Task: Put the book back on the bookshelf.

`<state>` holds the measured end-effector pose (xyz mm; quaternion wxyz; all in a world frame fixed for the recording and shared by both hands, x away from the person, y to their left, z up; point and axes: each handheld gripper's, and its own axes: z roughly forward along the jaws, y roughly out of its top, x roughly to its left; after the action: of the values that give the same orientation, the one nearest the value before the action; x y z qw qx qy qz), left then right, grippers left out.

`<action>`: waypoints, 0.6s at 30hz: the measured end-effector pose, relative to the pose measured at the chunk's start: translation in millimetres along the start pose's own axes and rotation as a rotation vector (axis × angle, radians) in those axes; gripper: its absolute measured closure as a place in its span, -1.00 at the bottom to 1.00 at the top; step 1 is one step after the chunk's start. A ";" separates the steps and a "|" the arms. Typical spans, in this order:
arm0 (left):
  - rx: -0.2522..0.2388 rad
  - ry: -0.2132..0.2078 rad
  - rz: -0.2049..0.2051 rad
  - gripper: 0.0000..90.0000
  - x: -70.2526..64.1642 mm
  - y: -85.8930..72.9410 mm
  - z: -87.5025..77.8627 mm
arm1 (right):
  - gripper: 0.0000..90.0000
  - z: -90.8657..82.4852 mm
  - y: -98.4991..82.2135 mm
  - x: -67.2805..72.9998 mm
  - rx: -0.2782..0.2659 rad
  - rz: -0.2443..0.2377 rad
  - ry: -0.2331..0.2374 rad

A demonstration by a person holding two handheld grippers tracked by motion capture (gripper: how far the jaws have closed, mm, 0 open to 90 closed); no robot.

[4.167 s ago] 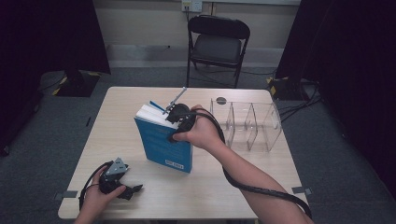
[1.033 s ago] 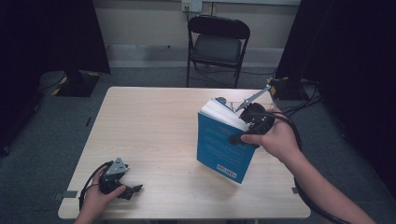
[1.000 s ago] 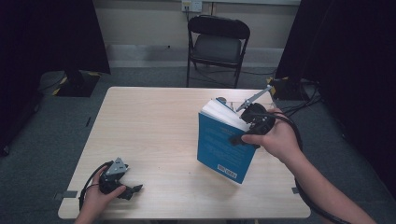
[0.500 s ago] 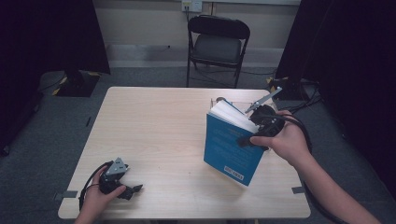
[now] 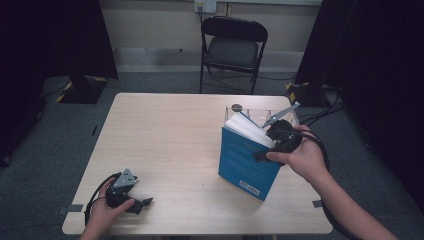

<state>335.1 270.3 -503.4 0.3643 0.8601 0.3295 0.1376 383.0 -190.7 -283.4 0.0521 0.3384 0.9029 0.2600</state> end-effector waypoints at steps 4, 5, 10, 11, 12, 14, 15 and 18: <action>0.000 0.000 0.000 -1.00 0.0 0.0 0.0 | 0.37 2.9 -4.8 -2.0 -0.009 0.009 -0.002; 0.000 0.000 -0.001 -1.00 -0.1 0.0 0.0 | 0.37 3.8 -6.2 -2.3 -0.009 0.001 -0.004; 0.000 0.000 0.000 -1.00 0.0 0.0 0.0 | 0.37 3.7 -12.5 -2.3 -0.023 -0.005 0.003; 0.000 0.000 0.000 -1.00 0.0 0.0 0.0 | 0.37 3.2 -14.3 -3.1 -0.034 0.001 0.005; 0.000 0.000 0.000 -1.00 0.0 0.0 0.0 | 0.37 3.2 -14.3 -3.1 -0.034 0.001 0.005; 0.000 0.000 -0.001 -1.00 0.0 0.0 0.0 | 0.37 4.0 -19.7 -3.7 -0.028 0.012 0.012; 0.000 0.000 0.000 -1.00 0.0 0.0 0.0 | 0.37 4.0 -19.7 -3.7 -0.028 0.012 0.012; 0.000 0.000 -0.001 -1.00 -0.1 0.0 0.0 | 0.36 3.3 -23.3 -3.0 0.003 -0.014 0.022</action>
<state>335.0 270.3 -503.4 0.3644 0.8600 0.3297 0.1375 372.7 -206.0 -298.3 0.0437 0.3291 0.9061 0.2620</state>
